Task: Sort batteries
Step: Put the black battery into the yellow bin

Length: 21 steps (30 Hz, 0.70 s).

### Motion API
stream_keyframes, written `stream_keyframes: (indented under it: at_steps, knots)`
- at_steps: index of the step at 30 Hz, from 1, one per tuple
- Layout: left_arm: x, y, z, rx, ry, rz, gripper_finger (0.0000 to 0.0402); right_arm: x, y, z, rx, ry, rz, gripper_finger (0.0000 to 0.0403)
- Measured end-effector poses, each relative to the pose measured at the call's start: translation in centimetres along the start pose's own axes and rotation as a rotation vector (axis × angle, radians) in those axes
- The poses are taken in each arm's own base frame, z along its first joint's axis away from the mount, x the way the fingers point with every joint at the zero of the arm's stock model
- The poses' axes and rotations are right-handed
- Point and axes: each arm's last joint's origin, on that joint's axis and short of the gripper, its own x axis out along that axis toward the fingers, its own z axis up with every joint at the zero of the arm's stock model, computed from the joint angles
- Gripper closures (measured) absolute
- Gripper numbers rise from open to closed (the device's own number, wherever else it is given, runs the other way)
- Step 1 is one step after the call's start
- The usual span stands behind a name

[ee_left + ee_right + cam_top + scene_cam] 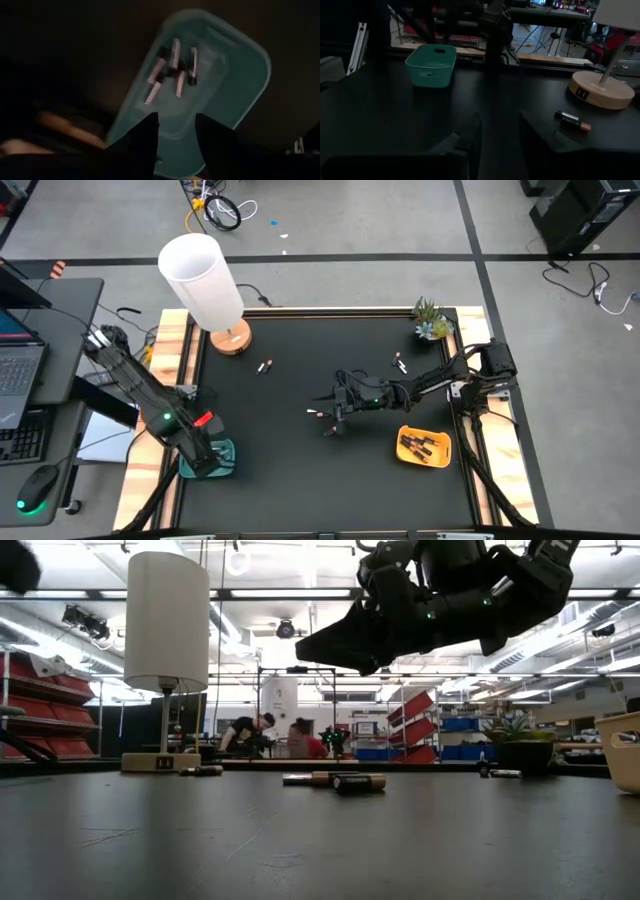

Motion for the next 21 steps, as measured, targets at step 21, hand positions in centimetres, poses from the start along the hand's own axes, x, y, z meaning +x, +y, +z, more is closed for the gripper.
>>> stream_keyframes:
  at_steps: [21]
  knots:
    - [1.5,6.7,11.2,0.050,-0.461,0.356,0.0254,0.0,-1.8,0.2,0.099,-0.028,-0.096,0.0308]
